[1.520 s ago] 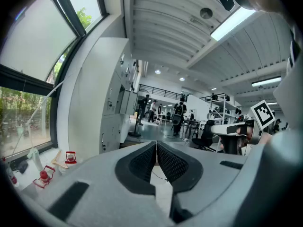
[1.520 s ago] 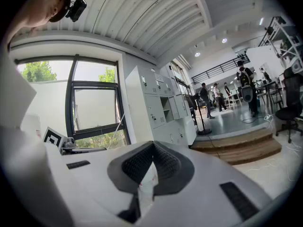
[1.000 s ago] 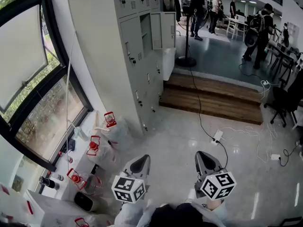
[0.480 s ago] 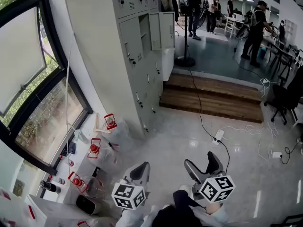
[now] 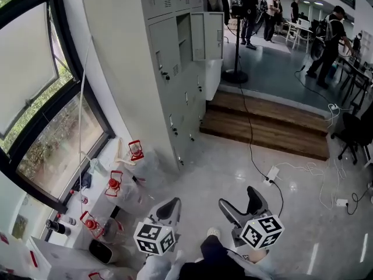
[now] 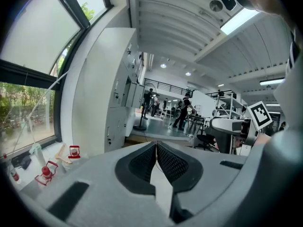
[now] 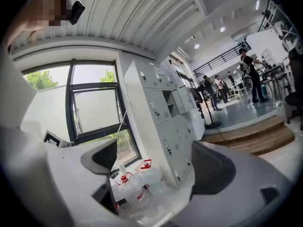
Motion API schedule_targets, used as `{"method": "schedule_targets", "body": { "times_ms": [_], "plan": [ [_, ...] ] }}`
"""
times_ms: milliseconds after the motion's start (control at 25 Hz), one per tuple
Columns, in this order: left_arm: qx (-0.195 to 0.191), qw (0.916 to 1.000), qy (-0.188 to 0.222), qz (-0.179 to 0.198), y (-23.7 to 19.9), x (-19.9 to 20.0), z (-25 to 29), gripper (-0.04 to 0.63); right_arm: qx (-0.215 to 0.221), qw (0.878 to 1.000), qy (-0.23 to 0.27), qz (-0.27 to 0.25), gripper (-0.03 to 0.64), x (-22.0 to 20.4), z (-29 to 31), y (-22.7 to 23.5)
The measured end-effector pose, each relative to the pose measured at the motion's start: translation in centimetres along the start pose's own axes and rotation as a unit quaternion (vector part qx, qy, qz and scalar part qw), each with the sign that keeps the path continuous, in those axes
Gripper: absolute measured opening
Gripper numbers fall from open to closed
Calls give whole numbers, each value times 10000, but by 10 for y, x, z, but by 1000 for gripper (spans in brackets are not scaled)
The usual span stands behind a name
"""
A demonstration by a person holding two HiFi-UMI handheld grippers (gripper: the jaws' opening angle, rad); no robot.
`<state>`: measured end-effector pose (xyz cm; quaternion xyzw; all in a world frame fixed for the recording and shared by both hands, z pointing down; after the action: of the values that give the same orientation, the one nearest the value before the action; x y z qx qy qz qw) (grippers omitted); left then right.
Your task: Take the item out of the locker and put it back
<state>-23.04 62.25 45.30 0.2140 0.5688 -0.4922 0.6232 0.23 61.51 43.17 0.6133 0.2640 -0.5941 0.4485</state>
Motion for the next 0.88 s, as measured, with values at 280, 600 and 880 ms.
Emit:
{"method": "schedule_targets", "body": {
  "times_ms": [280,600,880],
  "plan": [
    [-27,9999,69,70,-18,37,69,14,49,10000,-16,-73,489,22,62,46],
    [16,9999,96,78,-33,61,129,15,103,9996,-203,-136,463,35,117,85],
    [97,9998,149,19,-48,75,167,14,73,9996,-238,-146,451,44,148,114]
  ]
}}
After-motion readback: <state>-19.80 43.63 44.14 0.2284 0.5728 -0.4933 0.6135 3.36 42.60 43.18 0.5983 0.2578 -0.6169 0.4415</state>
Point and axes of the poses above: the fingertips, and each gripper's own axes: z forward along the fingers, y to its right, x out of its top, the point moved 5 cm from there along -z, backward along the fingers, and after that the axes turned 6 degrees about -z, right-handed, at the moved point
